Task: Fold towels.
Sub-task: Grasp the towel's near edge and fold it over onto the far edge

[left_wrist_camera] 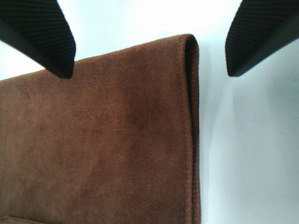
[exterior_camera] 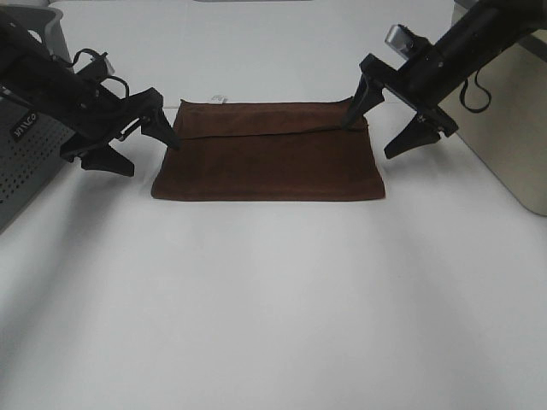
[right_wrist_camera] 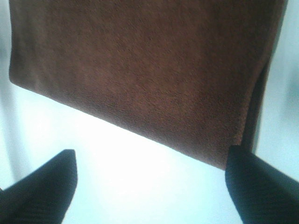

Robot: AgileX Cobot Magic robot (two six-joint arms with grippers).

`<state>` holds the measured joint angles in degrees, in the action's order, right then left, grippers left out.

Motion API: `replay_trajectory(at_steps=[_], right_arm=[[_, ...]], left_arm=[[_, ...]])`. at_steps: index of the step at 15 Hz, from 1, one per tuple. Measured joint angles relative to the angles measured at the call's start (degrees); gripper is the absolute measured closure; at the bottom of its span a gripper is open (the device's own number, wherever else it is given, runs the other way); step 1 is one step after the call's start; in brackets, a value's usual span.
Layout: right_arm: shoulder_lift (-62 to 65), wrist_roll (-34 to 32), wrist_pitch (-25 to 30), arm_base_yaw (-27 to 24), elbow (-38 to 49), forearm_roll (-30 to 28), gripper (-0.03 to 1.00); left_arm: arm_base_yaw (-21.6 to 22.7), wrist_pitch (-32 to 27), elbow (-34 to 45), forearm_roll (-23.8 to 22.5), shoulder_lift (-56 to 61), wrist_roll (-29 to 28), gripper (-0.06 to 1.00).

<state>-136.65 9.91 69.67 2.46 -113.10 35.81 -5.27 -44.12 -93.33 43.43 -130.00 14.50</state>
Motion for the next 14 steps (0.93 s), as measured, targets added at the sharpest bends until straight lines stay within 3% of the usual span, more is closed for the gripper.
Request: replay_trajectory(at_steps=[4, 8, 10, 14], right_arm=[[0.00, 2.52, -4.58, 0.00, 5.27, -0.34, 0.16], [0.00, 3.78, -11.00, 0.00, 6.02, -2.06, 0.16], [-0.40, 3.78, -12.03, 0.00, 6.02, -2.92, 0.19], [-3.21, 4.93, -13.29, 0.00, 6.02, -0.40, 0.26]], left_arm=[[0.00, 0.92, 0.00, -0.57, -0.40, 0.00, 0.14], [-2.46, 5.90, 0.00, 0.11, -3.61, 0.00, 0.15], [-4.30, 9.11, 0.00, 0.63, -4.07, 0.00, 0.19], [-4.47, 9.80, -0.17, 1.83, -5.16, 0.00, 0.33]])
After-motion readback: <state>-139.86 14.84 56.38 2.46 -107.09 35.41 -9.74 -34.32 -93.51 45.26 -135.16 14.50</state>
